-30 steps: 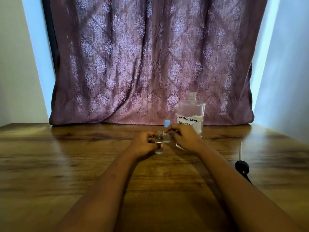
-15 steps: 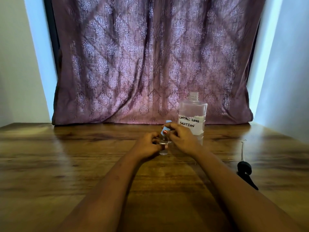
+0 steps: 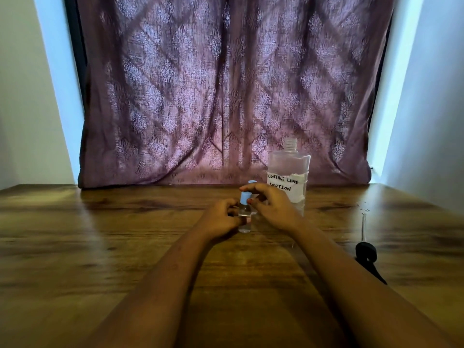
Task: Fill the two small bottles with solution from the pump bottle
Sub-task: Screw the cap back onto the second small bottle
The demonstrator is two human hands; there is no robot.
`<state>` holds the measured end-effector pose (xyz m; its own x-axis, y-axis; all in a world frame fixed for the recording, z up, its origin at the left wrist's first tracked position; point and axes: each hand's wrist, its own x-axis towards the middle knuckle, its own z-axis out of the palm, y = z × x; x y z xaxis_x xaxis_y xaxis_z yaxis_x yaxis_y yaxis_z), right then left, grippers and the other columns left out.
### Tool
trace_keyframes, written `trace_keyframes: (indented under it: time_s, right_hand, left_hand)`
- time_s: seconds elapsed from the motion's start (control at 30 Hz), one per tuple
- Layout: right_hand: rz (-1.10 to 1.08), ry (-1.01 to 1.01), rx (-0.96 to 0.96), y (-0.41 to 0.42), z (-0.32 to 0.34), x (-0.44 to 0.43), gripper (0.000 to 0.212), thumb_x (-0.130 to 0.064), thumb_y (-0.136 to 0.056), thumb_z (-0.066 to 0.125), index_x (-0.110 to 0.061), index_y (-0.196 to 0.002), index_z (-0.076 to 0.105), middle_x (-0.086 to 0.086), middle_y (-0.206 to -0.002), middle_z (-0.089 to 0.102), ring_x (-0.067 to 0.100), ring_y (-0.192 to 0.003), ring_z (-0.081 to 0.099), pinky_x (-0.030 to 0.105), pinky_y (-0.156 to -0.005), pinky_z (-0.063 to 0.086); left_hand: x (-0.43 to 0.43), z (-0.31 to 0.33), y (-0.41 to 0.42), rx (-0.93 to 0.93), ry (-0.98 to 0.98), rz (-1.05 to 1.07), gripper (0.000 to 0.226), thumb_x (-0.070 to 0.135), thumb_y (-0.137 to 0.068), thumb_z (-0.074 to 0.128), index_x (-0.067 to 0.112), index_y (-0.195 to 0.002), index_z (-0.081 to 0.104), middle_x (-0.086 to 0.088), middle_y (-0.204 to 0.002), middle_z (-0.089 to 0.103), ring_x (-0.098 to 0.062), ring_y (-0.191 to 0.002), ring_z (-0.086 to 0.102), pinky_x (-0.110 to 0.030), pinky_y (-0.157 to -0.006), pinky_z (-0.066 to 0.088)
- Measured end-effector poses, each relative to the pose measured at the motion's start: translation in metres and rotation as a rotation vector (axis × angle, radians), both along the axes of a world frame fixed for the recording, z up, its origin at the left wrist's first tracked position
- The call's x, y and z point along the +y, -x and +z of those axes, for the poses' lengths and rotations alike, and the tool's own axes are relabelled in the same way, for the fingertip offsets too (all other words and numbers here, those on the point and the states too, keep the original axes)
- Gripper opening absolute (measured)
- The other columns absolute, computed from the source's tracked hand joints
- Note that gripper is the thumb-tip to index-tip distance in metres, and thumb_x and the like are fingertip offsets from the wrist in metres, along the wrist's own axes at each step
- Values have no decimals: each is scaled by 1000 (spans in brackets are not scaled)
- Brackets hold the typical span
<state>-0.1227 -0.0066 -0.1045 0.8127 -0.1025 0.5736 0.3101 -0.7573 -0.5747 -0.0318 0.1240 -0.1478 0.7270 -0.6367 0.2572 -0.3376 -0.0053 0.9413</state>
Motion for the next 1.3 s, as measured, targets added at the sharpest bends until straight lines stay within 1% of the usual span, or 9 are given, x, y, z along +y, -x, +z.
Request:
trace_keyframes:
  time_s: [0.1, 0.17, 0.33, 0.5, 0.7, 0.83, 0.97, 1.1, 1.3]
  right_hand:
    - [-18, 25, -23, -1, -1, 0, 29, -7, -86, 60, -15, -114, 62, 3, -113, 63, 0, -74, 53, 4, -67, 43]
    - [-20, 17, -39, -2, -1, 1, 27, -9, -84, 64, -13, -111, 64, 3, -109, 65, -3, -72, 50, 3, -66, 42]
    - [-55, -40, -56, -2, -2, 1, 36, -16, -74, 76, -9, -105, 62, -3, -87, 61, 5, -75, 53, 17, -69, 44]
    - [25, -45, 11, -3, -3, 1, 53, -14, -79, 71, -14, -128, 51, 5, -114, 61, 12, -82, 55, 21, -75, 48]
    - [-48, -52, -38, -5, -3, -1, 55, -21, -71, 78, -15, -120, 55, 0, -94, 58, 0, -74, 50, 4, -61, 39]
    - [22, -87, -12, -5, -5, -3, 64, -22, -74, 76, -19, -131, 47, -1, -109, 58, 3, -85, 53, 2, -68, 42]
    - [-8, -75, -17, -7, -7, -1, 58, -16, -76, 74, -20, -129, 50, 3, -103, 62, 1, -68, 50, 8, -63, 42]
    - [-37, -87, -56, -8, -7, -2, 59, -27, -71, 78, -20, -123, 52, 0, -93, 56, 4, -78, 50, 9, -64, 38]
    - [40, -104, 4, -7, -7, -3, 60, -20, -81, 69, -24, -135, 44, 1, -112, 58, 2, -85, 53, 7, -70, 42]
  left_hand:
    - [-1, -2, -4, 9, -1, -2, 33, 24, -59, 80, 29, -91, 73, -17, -97, 74, -44, -88, 69, -65, -87, 52]
    - [-1, -2, -5, 1, -10, -4, 31, 23, -62, 79, 30, -92, 73, -8, -87, 75, -22, -66, 68, -45, -69, 57]
    - [-2, -3, -4, 16, 6, -23, 25, 12, -70, 75, 25, -91, 69, 7, -61, 69, -2, -38, 50, -19, -41, 39]
    - [-3, -5, -7, 22, 2, -8, 27, 16, -66, 75, 21, -92, 70, -1, -66, 69, -11, -42, 49, -25, -48, 38]
    - [-3, -4, -6, 14, -2, -15, 30, 10, -69, 76, 16, -98, 70, -14, -81, 70, -26, -62, 59, -45, -63, 45]
    - [-3, -3, -4, 12, 12, -3, 34, 14, -65, 77, 16, -98, 69, -23, -94, 72, -44, -80, 67, -56, -76, 51]
    - [0, -2, -5, -2, -2, -23, 29, 12, -70, 79, 26, -94, 70, -12, -91, 75, -28, -73, 72, -43, -70, 56]
    - [0, -1, -2, -22, -20, -5, 25, 18, -64, 77, 36, -82, 73, 0, -73, 74, -14, -54, 65, -32, -54, 51]
    - [-1, -3, -7, -34, -33, -11, 34, 35, -52, 82, 46, -83, 72, 2, -86, 78, -31, -84, 74, -50, -77, 58]
